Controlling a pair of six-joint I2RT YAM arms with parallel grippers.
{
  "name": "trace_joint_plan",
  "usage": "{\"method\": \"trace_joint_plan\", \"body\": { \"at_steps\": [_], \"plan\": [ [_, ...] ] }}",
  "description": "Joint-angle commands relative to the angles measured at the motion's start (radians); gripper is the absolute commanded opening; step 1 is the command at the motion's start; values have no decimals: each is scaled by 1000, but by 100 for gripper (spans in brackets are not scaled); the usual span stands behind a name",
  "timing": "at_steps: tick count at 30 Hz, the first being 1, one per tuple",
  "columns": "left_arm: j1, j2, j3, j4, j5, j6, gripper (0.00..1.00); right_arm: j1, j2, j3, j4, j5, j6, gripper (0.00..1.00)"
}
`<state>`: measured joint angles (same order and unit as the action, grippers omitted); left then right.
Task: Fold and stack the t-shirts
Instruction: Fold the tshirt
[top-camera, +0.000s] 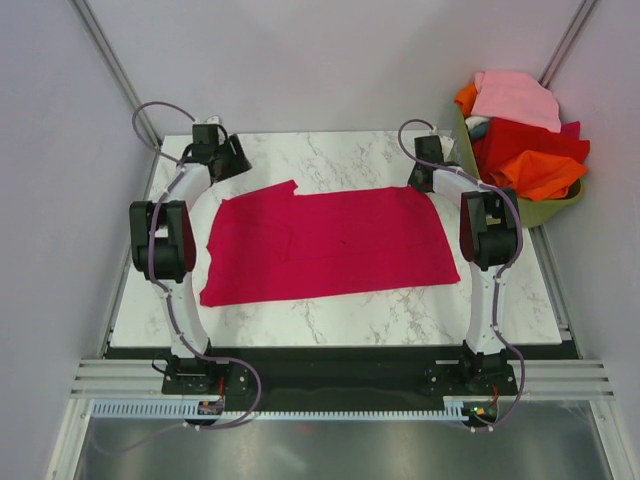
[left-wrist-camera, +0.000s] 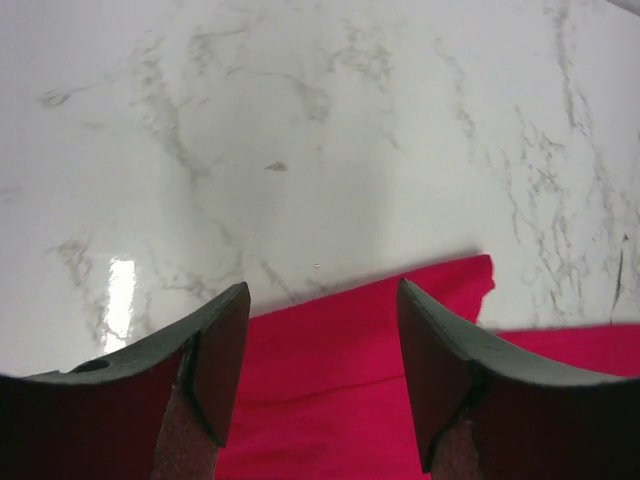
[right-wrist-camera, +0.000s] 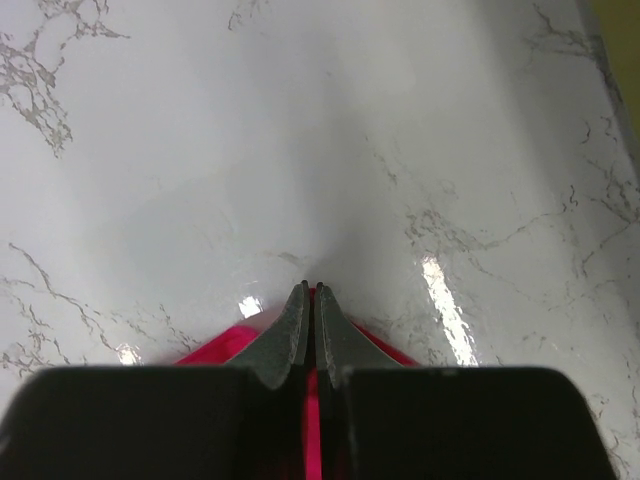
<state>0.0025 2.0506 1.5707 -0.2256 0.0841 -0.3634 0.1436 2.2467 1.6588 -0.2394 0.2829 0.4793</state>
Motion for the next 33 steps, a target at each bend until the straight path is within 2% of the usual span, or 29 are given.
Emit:
{"method": "trace_joint_plan", "body": {
  "at_steps": [1, 6, 10, 14, 17, 21, 23, 24, 30, 32, 33],
  "plan": [
    [-83, 86, 167, -16, 140, 160, 68, -1, -39, -10, 14, -25, 12, 2],
    [-163, 203, 319, -109, 173, 302, 68, -4, -38, -11, 14, -30, 12, 2],
    [-190, 314, 461, -158, 172, 327, 69, -6, -39, -14, 15, -33, 12, 2],
    [-191, 420, 635, -323, 184, 328, 67, -7, -39, -16, 18, -33, 15, 2],
    [-193, 447, 680, -366, 213, 328, 67, -6, -39, -16, 22, -34, 15, 2],
    [-199, 447, 684, -428, 183, 348, 66, -7, -41, -22, 23, -37, 18, 2],
    [-199, 450, 687, -439, 204, 353, 60, -9, -39, -24, 26, -37, 18, 2],
    [-202, 451, 687, -446, 212, 354, 53, -7, -39, -24, 28, -36, 19, 2],
    [-220, 480, 729, -506, 212, 362, 49, -9, -44, -28, 29, -40, 21, 2],
    [-220, 484, 732, -517, 189, 362, 41, -7, -44, -30, 31, -40, 22, 2],
    [-220, 485, 736, -515, 175, 362, 32, -7, -44, -31, 31, -40, 21, 2]
  ]
}}
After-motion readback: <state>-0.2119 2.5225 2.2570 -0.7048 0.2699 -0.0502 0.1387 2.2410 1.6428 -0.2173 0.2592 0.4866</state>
